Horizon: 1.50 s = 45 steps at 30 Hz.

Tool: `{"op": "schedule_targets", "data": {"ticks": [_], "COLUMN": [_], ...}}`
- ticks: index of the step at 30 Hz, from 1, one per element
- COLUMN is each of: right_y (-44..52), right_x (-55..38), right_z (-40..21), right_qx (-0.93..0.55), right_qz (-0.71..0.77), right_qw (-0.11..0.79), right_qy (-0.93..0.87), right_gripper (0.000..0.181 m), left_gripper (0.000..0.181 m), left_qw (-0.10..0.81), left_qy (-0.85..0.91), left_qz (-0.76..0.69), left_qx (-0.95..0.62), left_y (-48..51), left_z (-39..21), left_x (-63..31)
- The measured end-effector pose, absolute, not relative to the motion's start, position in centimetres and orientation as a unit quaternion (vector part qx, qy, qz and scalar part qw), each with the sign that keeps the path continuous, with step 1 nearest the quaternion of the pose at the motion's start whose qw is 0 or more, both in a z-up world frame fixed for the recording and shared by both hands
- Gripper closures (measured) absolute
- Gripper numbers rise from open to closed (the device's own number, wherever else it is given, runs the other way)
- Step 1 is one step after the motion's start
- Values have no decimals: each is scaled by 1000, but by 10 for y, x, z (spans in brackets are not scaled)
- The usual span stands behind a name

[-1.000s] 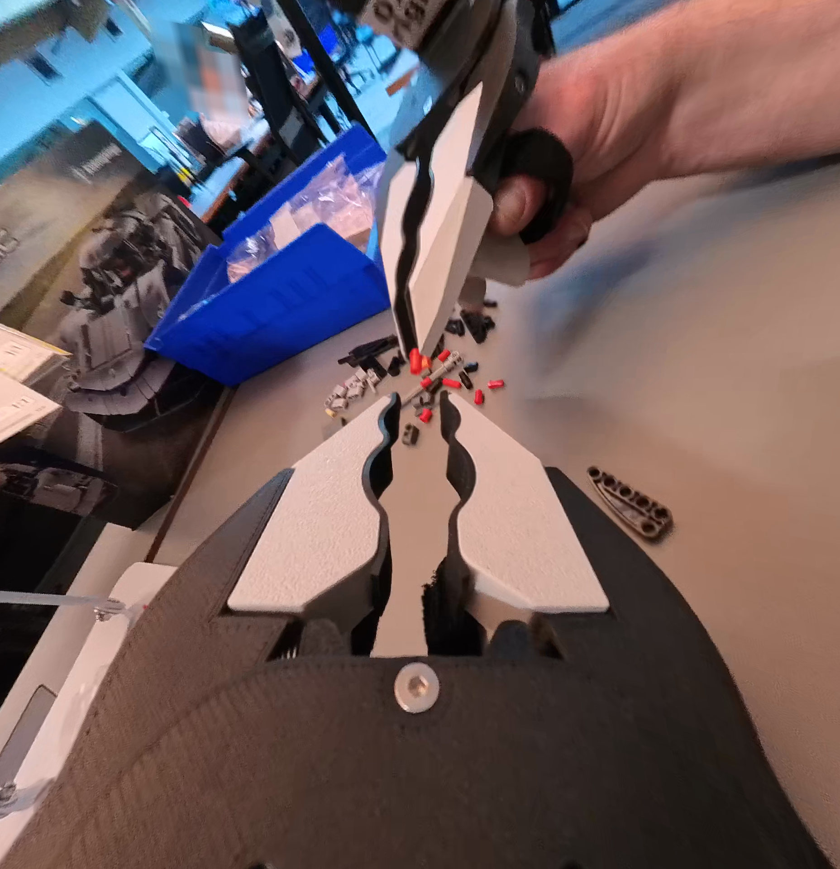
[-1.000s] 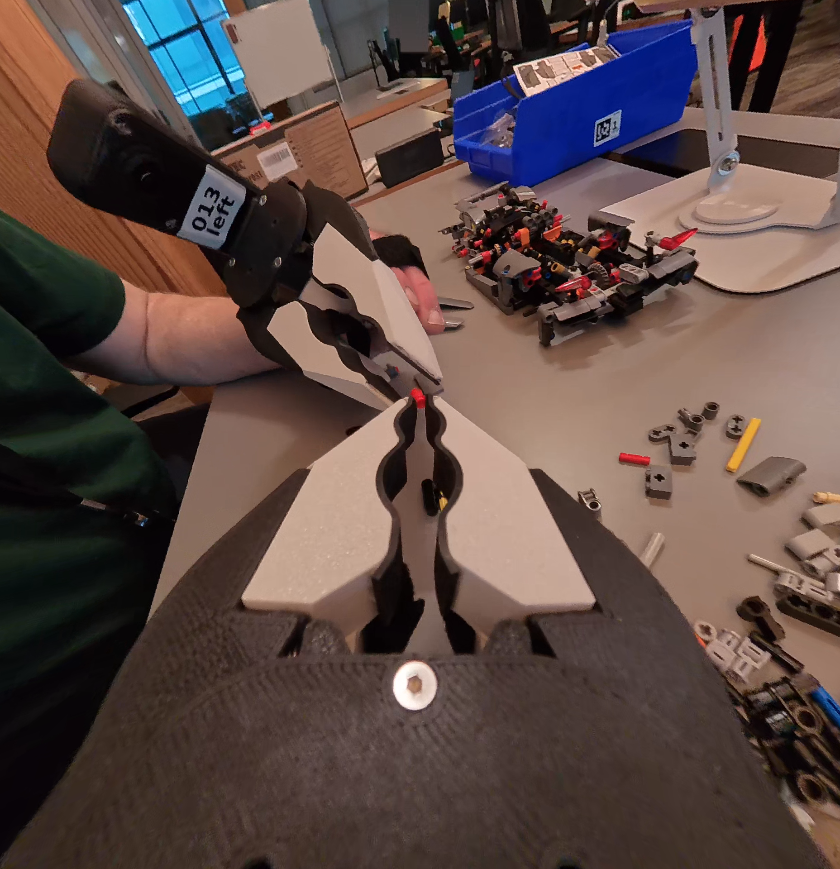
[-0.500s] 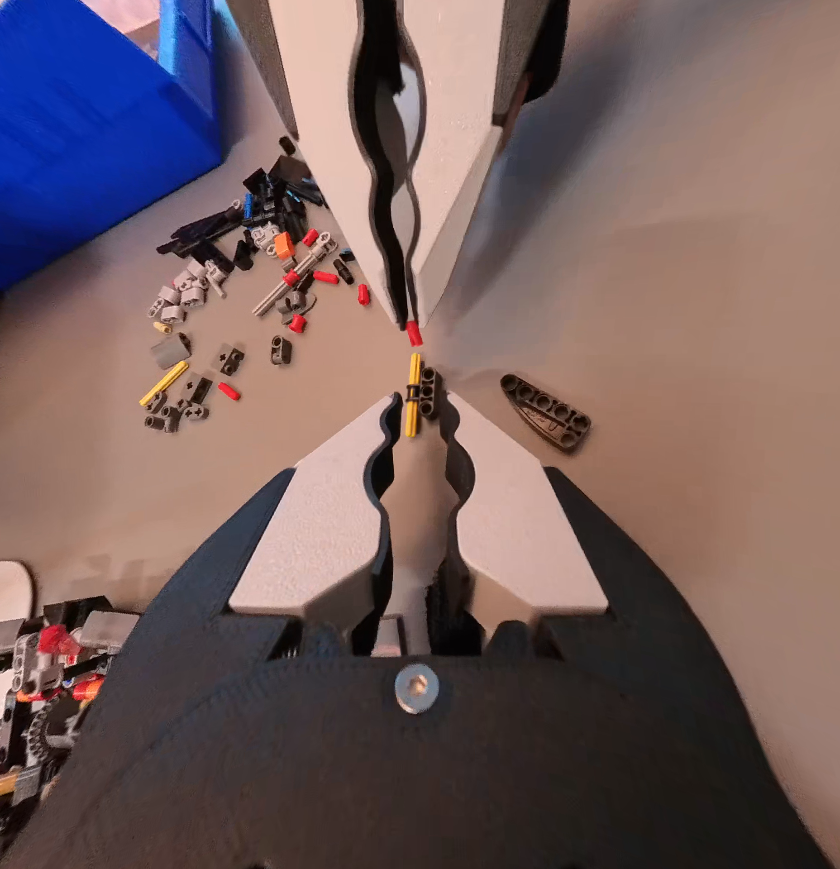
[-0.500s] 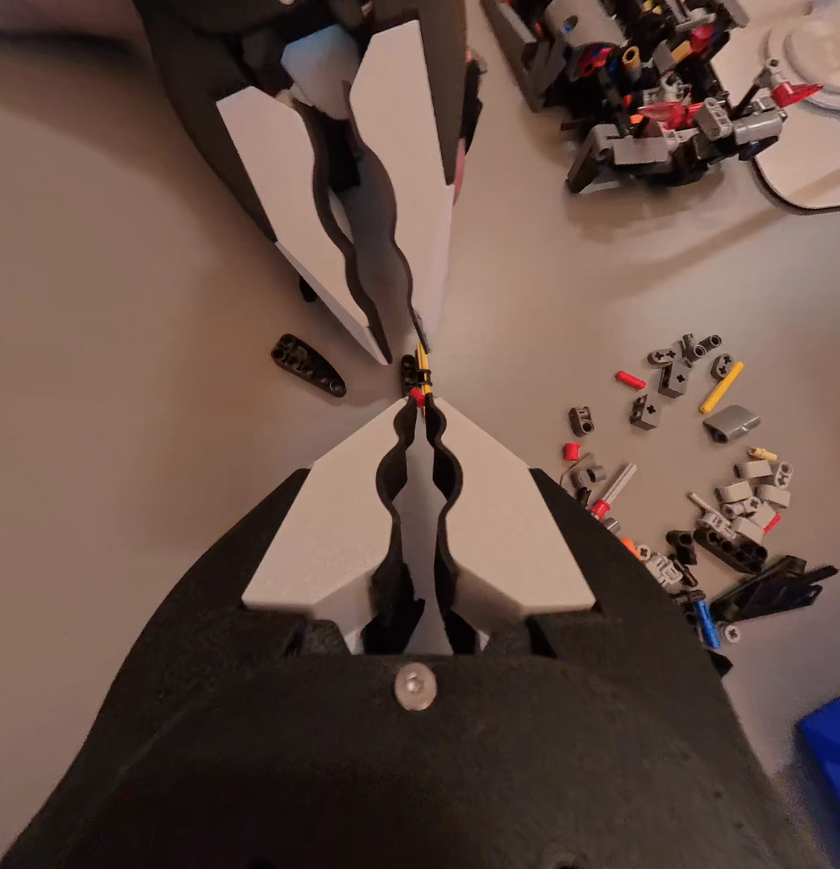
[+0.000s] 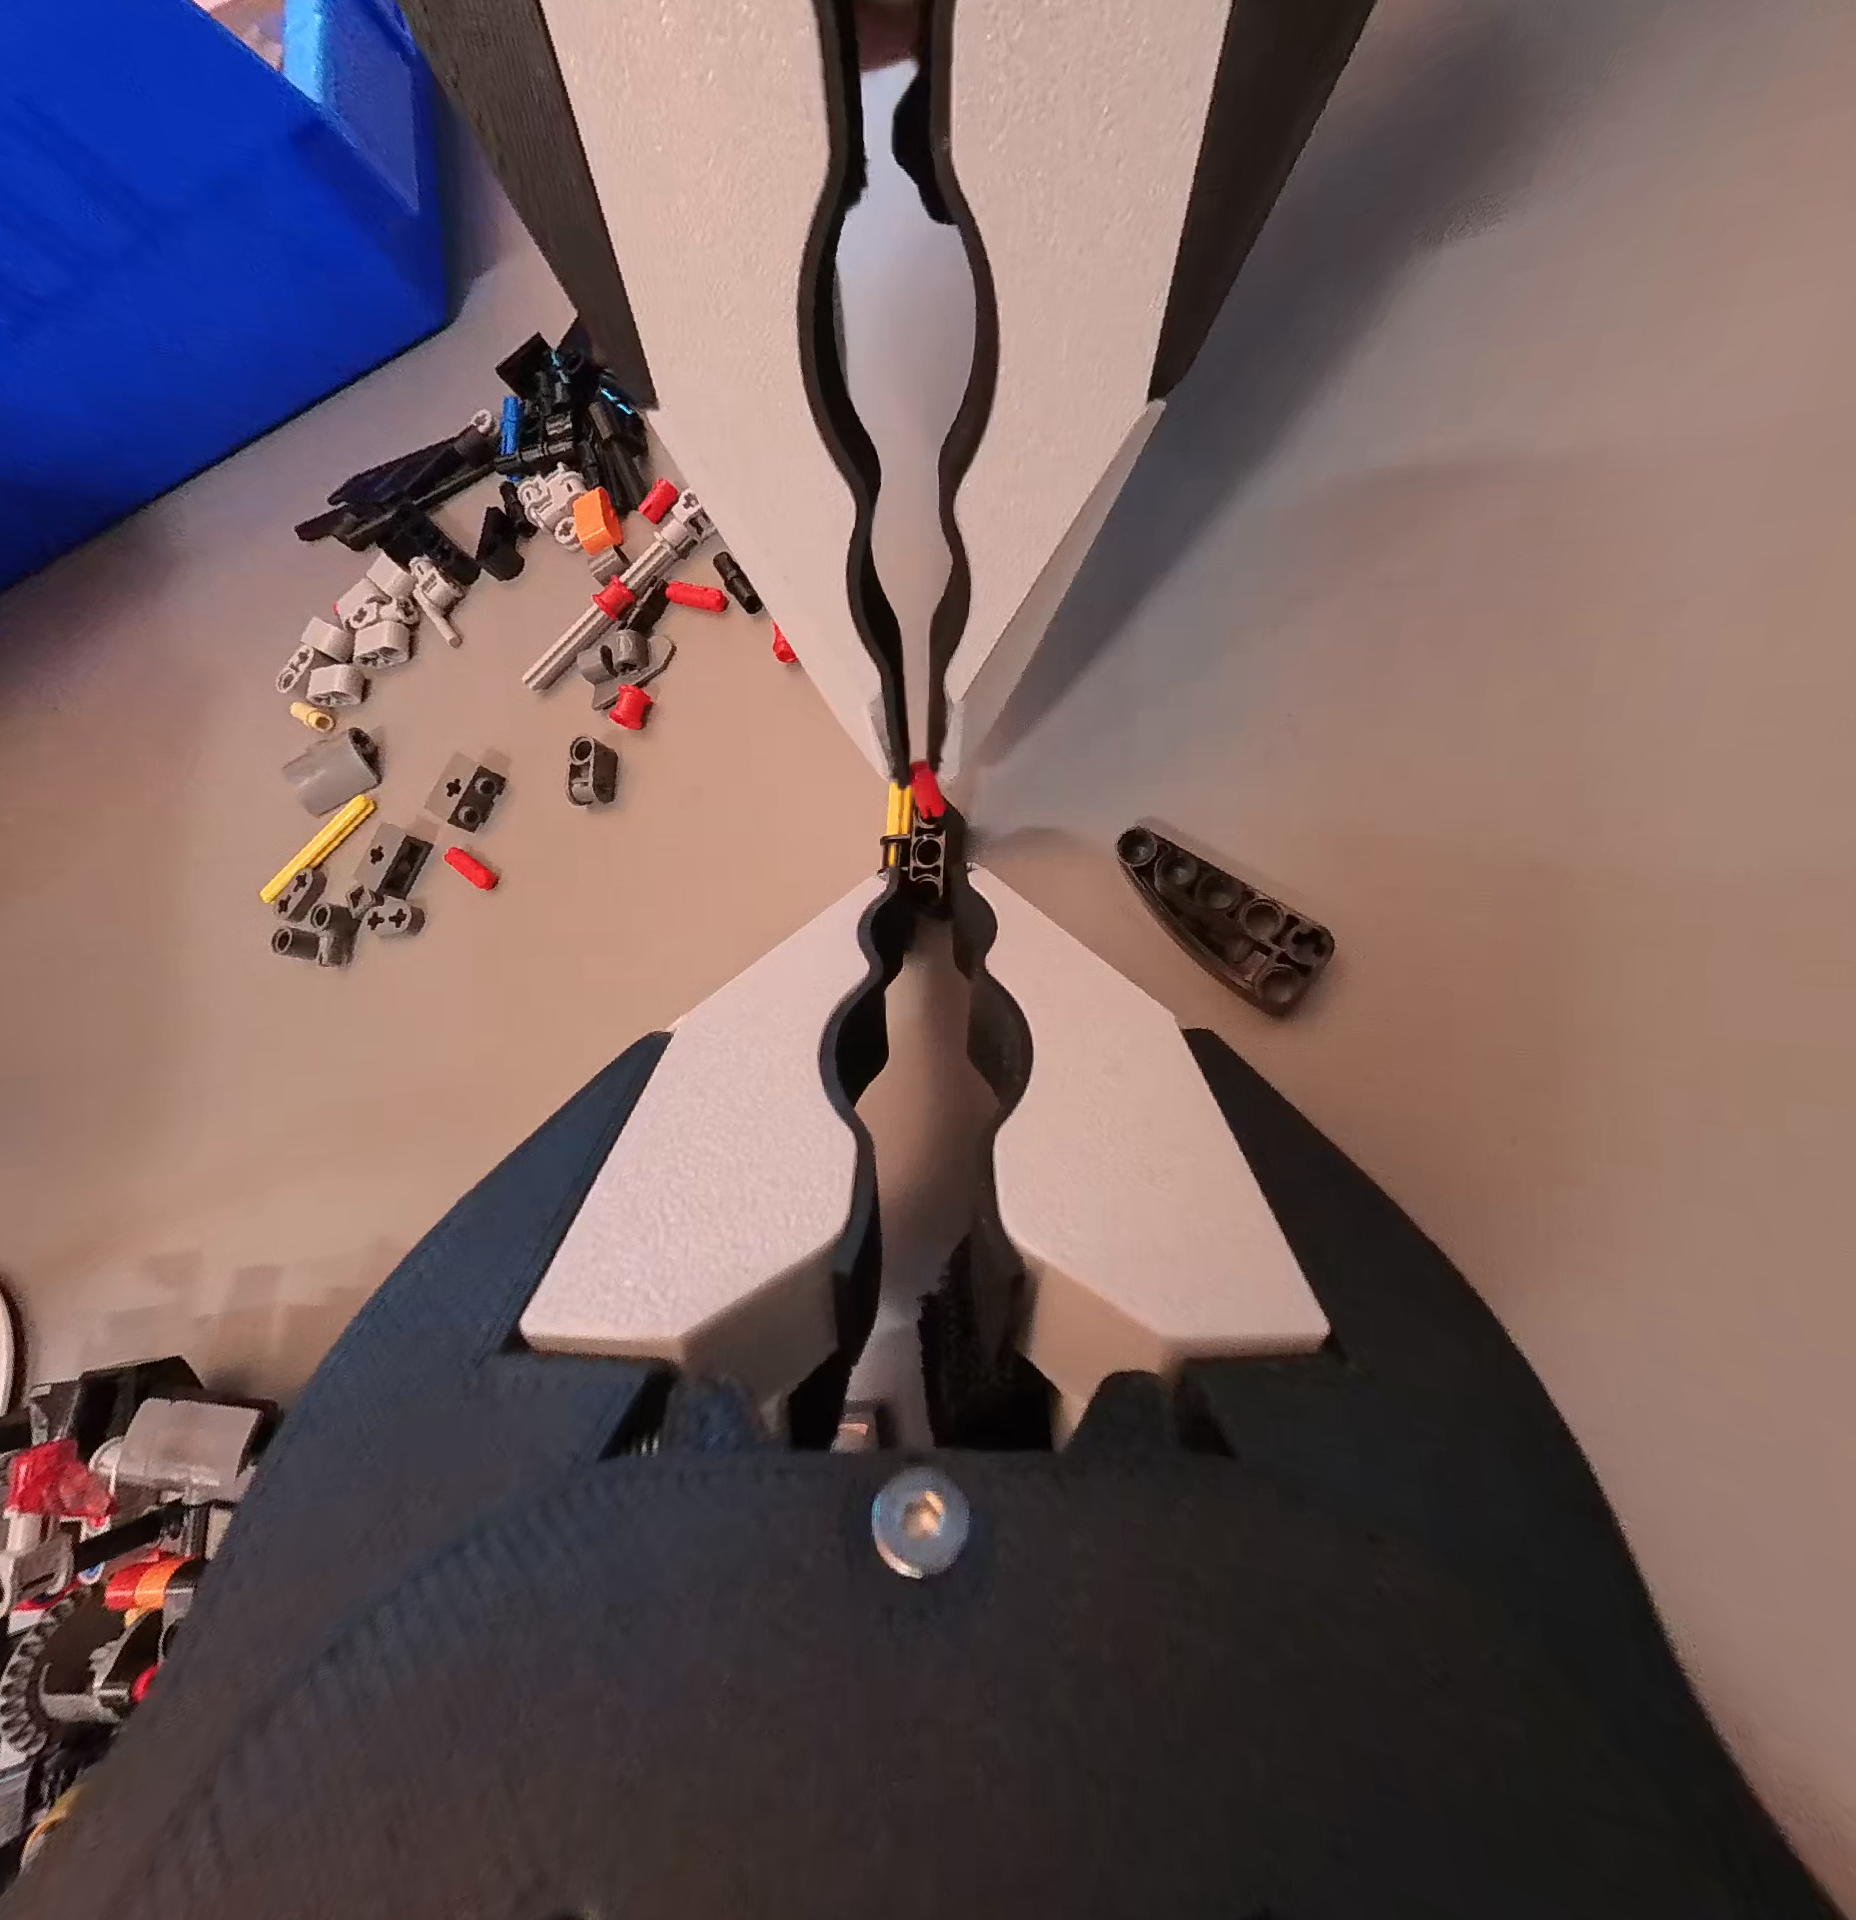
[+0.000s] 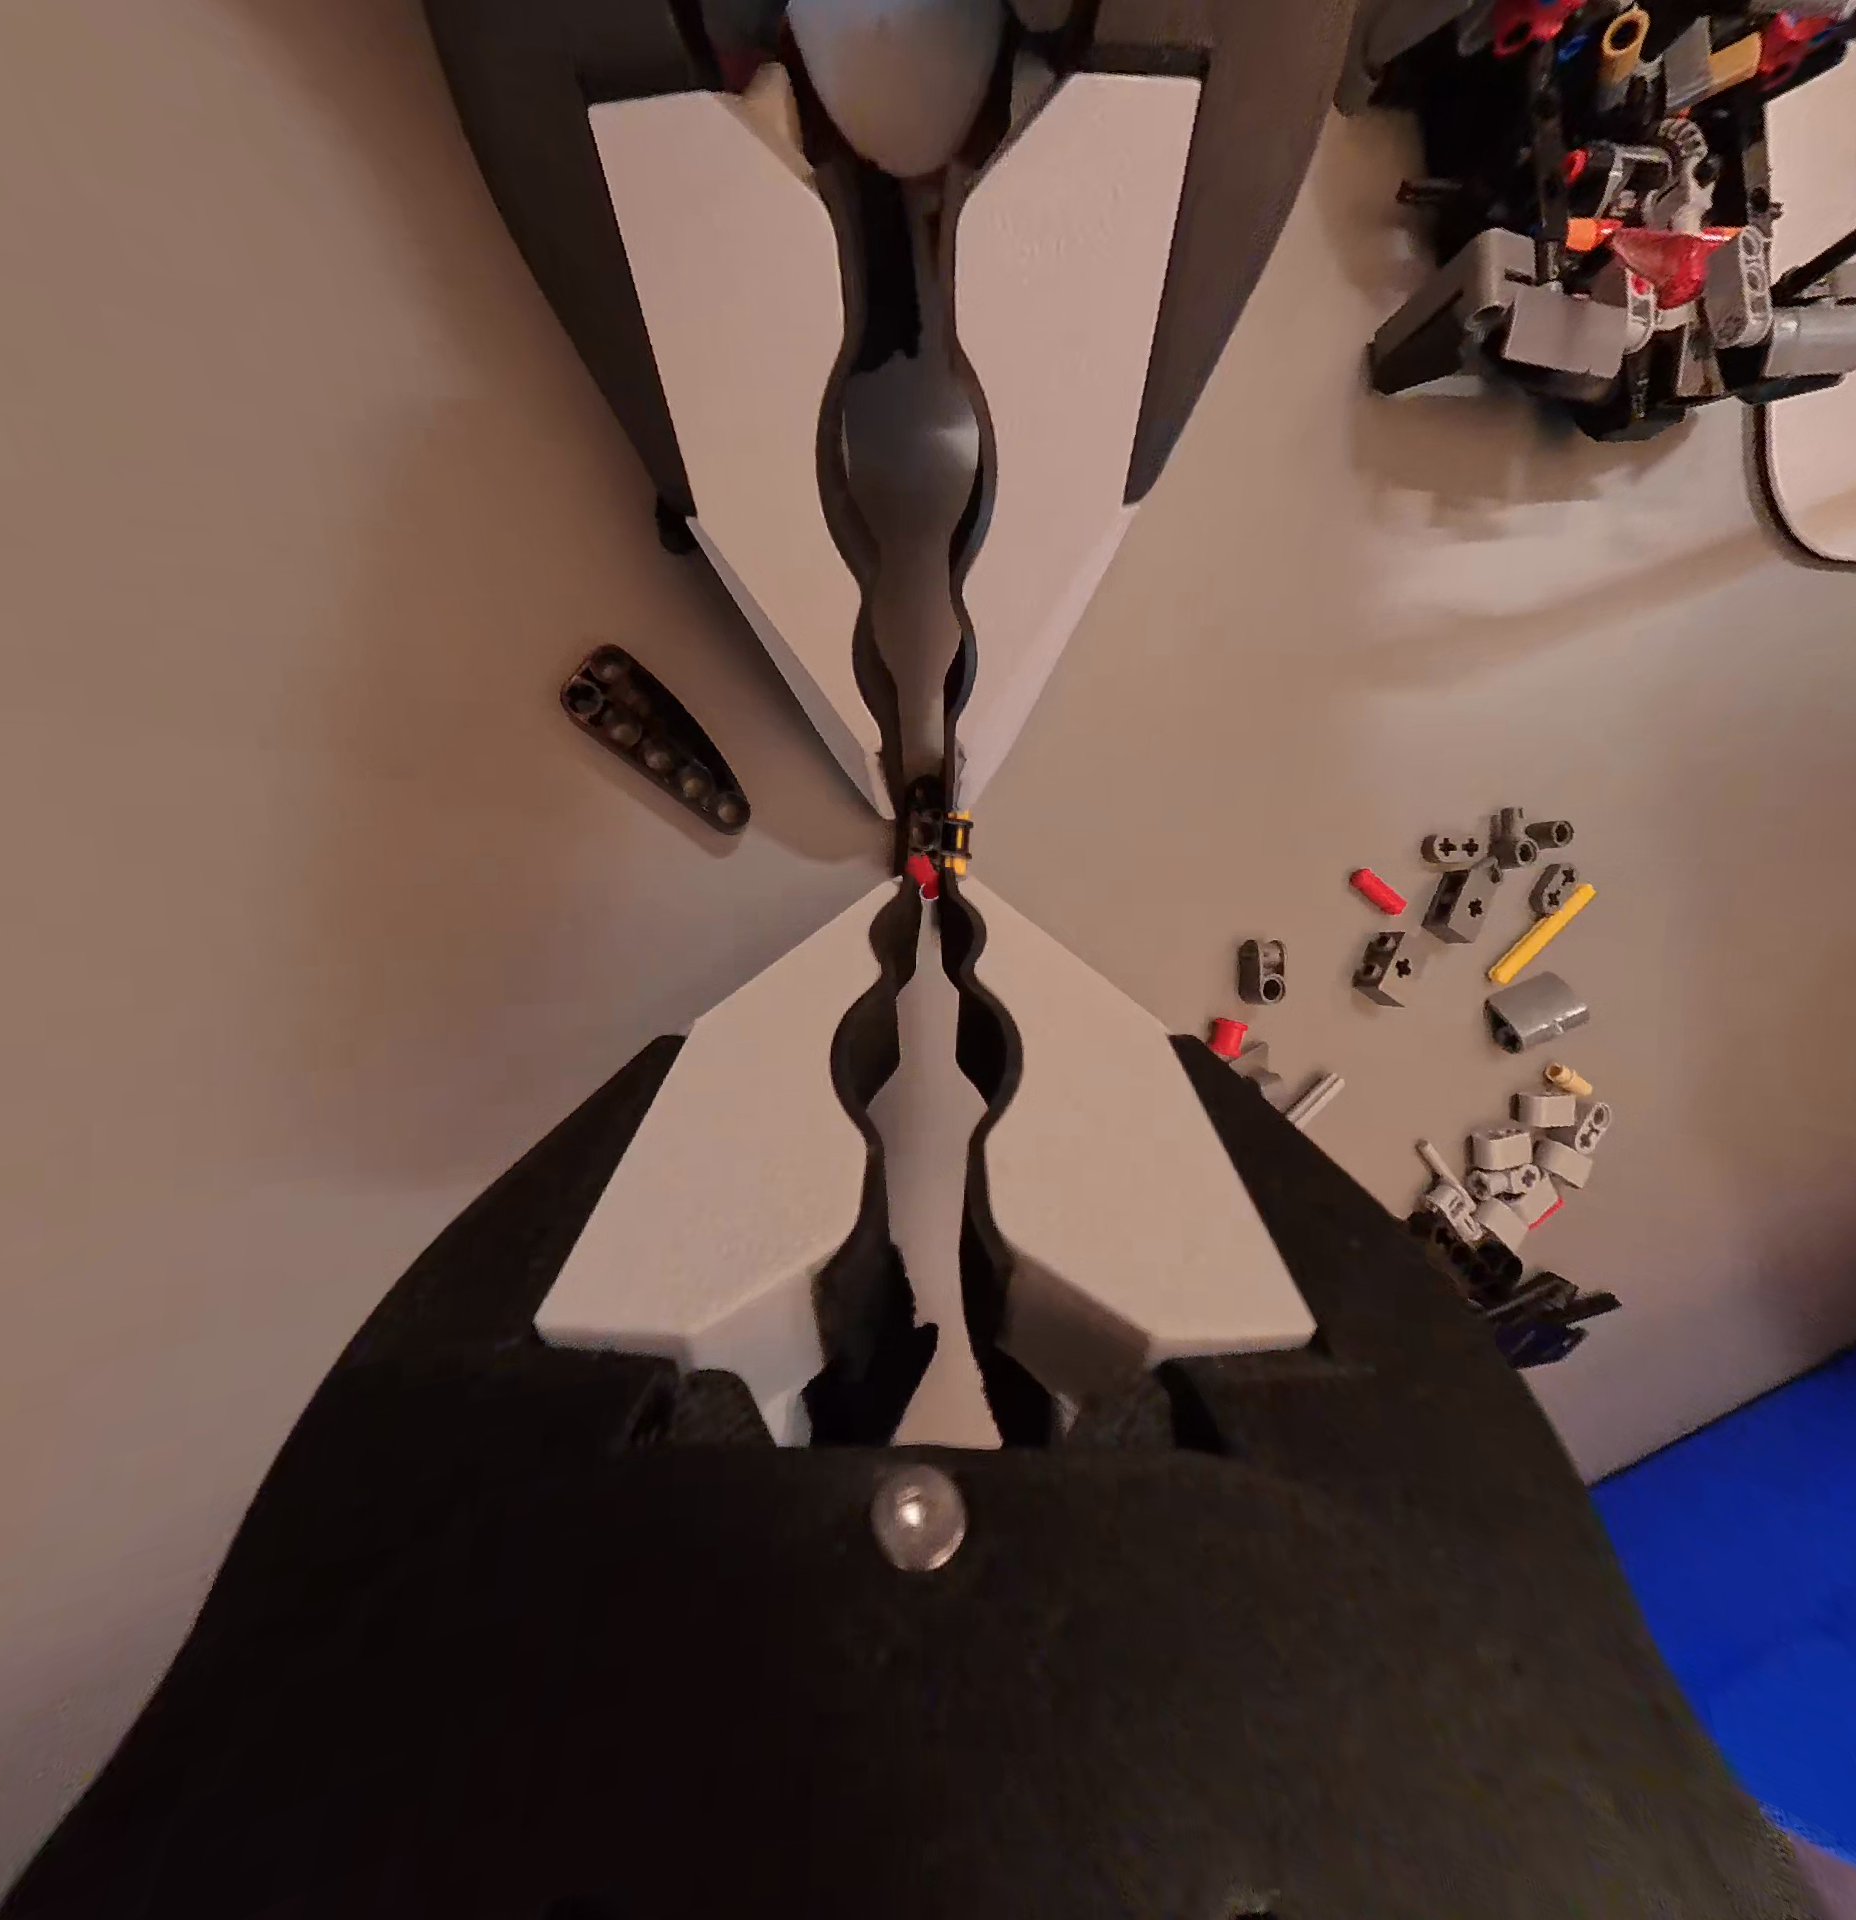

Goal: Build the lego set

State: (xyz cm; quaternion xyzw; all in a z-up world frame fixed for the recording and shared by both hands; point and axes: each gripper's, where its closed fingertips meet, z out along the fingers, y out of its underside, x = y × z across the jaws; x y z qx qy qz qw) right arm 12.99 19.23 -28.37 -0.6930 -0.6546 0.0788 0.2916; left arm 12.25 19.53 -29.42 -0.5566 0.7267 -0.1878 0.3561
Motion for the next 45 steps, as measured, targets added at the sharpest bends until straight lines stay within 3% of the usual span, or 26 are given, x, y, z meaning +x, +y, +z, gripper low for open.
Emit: {"op": "schedule_targets", "data": {"ticks": [45], "right_y": [196], "right_x": [134], "right_z": [-288], "right_qx": [-570], "right_qz": [-138], "right_qw": [280], "right_qy": [-760], "right_gripper": [180], "left_gripper": [175], "left_qw": [356], "left_qy": [725], "left_qz": [-199], "left_qx": [-554], "left_y": [197], "left_z": [-294], "left_x": [125]}}
